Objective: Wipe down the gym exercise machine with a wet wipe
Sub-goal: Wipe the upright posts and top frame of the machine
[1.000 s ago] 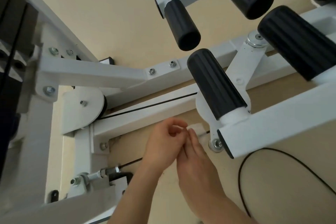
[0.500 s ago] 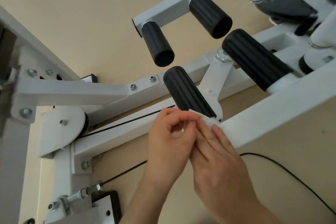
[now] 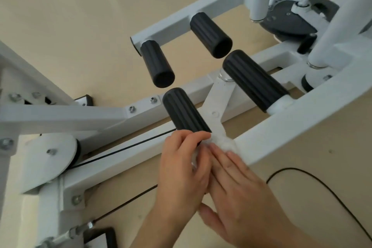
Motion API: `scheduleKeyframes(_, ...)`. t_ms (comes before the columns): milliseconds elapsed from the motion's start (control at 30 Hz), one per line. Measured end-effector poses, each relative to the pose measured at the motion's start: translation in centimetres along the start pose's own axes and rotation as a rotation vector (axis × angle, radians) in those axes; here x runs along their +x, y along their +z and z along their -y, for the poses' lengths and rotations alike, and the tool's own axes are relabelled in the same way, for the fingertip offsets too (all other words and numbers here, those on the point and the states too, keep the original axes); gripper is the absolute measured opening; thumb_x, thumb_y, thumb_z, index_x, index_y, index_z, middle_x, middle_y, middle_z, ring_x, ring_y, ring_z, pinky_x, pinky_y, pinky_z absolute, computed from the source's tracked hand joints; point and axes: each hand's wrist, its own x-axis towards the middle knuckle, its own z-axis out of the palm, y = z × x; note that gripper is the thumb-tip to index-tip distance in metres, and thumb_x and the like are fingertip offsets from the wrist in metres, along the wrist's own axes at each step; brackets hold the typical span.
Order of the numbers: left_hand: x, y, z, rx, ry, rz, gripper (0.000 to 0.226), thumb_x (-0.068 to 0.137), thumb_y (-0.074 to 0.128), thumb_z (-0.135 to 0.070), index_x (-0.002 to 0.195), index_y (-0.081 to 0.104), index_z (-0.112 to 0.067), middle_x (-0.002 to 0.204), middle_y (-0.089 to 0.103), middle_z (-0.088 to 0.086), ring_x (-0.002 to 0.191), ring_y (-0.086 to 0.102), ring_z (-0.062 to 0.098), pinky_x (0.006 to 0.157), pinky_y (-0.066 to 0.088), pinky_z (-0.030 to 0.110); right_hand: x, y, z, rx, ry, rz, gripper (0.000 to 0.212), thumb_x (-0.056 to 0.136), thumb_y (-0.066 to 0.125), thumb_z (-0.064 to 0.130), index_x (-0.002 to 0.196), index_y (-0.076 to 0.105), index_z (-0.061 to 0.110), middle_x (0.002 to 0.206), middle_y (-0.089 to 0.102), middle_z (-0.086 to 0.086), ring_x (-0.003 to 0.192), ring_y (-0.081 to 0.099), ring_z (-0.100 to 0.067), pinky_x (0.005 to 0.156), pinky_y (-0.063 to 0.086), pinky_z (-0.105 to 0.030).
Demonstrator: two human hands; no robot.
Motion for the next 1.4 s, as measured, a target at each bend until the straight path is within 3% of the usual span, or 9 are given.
scheduleKeyframes(200,1.1,1.7,-2.1,0.149,0.177,0.038,0.025,0.088,0.049,-0.024,0.109,0.063,-0.025,0.102,0.053,-0.009,0.094,0.051,0.012,0.078,0.047,0.031,-0.4,-2.9,-9.7,-0.134,0.477,-0.043,0.07,0.102,0.02,0.048,0.147,0.034,-0.002,0.155,0.03,-0.02,0.146,0.027,-0.031,0.12,0.019,-0.047)
scheduleKeyframes(400,2.9,3.1,-3.7,0.093,0.207,0.171,0.038,0.092,0.04,-0.026,0.126,0.057,-0.026,0.116,0.05,-0.013,0.108,0.045,0.002,0.093,0.034,0.008,-0.1,-0.9,-6.7,-0.083,0.082,-0.008,0.06,0.104,0.024,0.042,0.146,0.039,0.002,0.154,0.035,-0.016,0.146,0.028,-0.026,0.117,0.024,-0.044)
scheduleKeyframes(567,3.4,4.5,-4.6,0.048,0.239,0.229,0.04,0.09,0.043,-0.019,0.127,0.052,-0.028,0.117,0.047,-0.015,0.106,0.047,0.002,0.09,0.036,0.009,-0.1,-4.1,-14.5,-0.142,0.479,-0.053,0.067,0.102,0.019,0.048,0.148,0.036,0.001,0.156,0.031,-0.016,0.147,0.024,-0.025,0.12,0.018,-0.042)
scheduleKeyframes(700,4.2,4.7,-5.1,-0.044,0.173,0.217,0.05,0.088,0.051,-0.006,0.129,0.05,-0.035,0.123,0.041,-0.024,0.113,0.046,-0.004,0.094,0.039,0.009,-0.1,-1.0,-7.9,-0.077,0.195,-0.065,0.059,0.103,0.028,0.041,0.146,0.04,0.002,0.155,0.034,-0.013,0.148,0.024,-0.024,0.117,0.024,-0.044)
scheduleKeyframes(800,4.6,4.0,-4.7,0.03,0.194,0.245,0.049,0.086,0.054,-0.001,0.124,0.056,-0.032,0.119,0.045,-0.023,0.107,0.048,-0.005,0.091,0.035,0.003,-0.5,-2.3,-11.6,-0.104,-0.047,0.031,0.058,0.102,0.034,0.044,0.147,0.041,0.009,0.155,0.036,-0.007,0.146,0.029,-0.019,0.117,0.025,-0.039)
scheduleKeyframes(1000,5.3,5.1,-6.7,0.11,0.299,0.407,0.039,0.088,0.053,-0.006,0.12,0.059,-0.028,0.117,0.05,-0.018,0.106,0.045,-0.003,0.089,0.028,-0.002,-1.1,-3.3,-15.2,-0.074,0.498,-0.141,0.062,0.103,0.019,0.043,0.147,0.038,0.004,0.156,0.033,-0.012,0.147,0.024,-0.022,0.118,0.023,-0.044)
scheduleKeyframes(1134,7.7,4.8,-8.1,0.1,0.204,0.478,0.029,0.086,0.05,-0.001,0.095,0.057,-0.028,0.098,0.052,-0.02,0.094,0.051,0.002,0.081,0.04,0.009,-1.0,-1.0,-8.8,0.104,0.276,-0.234,0.051,0.104,0.029,0.034,0.143,0.047,0.007,0.152,0.041,-0.007,0.146,0.029,-0.019,0.115,0.032,-0.043)
scheduleKeyframes(1234,9.1,4.0,-9.3,0.229,0.354,0.52,0.036,0.09,0.049,-0.006,0.115,0.058,-0.032,0.114,0.048,-0.022,0.103,0.048,-0.003,0.088,0.037,0.006,-0.8,-2.4,-13.2,0.089,0.26,-0.261,0.044,0.103,0.036,0.029,0.136,0.057,0.01,0.145,0.051,-0.005,0.14,0.04,-0.017,0.115,0.031,-0.039)
scheduleKeyframes(1400,10.2,6.1,-13.7,0.36,0.608,0.642,0.048,0.093,0.043,-0.013,0.137,0.044,-0.034,0.141,0.04,-0.015,0.128,0.039,0.006,0.109,0.035,0.025,-1.1,-5.3,-23.7,-0.018,0.71,-0.249,0.057,0.099,0.024,0.036,0.141,0.049,0.007,0.149,0.046,-0.007,0.142,0.035,-0.02,0.119,0.017,-0.038)
